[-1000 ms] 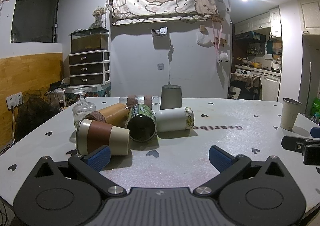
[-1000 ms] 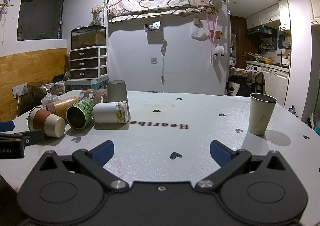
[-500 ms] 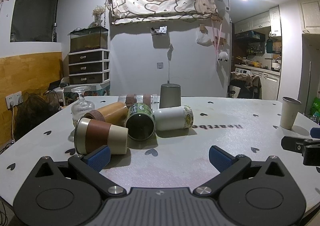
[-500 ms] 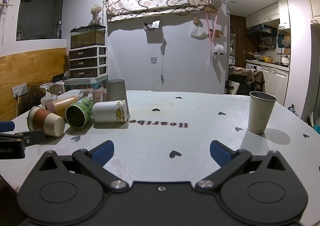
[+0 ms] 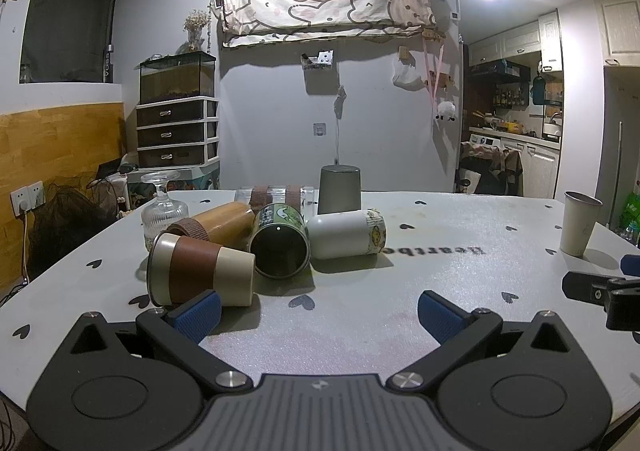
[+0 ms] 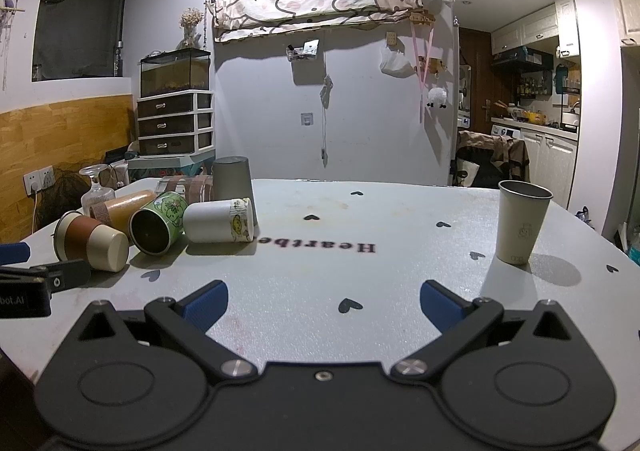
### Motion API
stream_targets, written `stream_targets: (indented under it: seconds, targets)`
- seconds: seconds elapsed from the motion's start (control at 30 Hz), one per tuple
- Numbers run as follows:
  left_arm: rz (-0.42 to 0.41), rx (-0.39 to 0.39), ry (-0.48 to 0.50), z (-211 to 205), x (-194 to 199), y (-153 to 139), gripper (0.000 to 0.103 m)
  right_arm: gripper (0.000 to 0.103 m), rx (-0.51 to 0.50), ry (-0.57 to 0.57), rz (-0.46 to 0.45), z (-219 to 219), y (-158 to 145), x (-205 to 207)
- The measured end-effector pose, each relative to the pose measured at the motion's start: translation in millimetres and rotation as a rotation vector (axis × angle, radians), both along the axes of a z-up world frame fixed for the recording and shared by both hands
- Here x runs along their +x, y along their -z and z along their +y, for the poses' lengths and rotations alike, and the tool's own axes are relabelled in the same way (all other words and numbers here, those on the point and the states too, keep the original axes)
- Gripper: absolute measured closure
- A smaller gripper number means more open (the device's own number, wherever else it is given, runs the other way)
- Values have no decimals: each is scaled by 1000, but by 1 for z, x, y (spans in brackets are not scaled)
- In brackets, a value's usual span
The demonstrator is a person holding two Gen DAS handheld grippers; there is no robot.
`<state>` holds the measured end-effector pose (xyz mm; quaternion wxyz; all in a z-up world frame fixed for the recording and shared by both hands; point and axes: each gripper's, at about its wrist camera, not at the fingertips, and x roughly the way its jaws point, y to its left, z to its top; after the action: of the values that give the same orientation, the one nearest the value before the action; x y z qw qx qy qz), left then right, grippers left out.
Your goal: Flip cup upright
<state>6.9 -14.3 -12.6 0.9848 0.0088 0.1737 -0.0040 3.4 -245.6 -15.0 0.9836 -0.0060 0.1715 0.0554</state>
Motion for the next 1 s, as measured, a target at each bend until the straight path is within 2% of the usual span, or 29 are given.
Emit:
stream_targets:
  seconds: [0.73,1.0]
  targets:
    - [9,-2,-1,-1,1,3,0,0,1,1,3,1,3,2]
    - [19,-79,-63,8,12,6,0,0,4,1,4,-2,8,0]
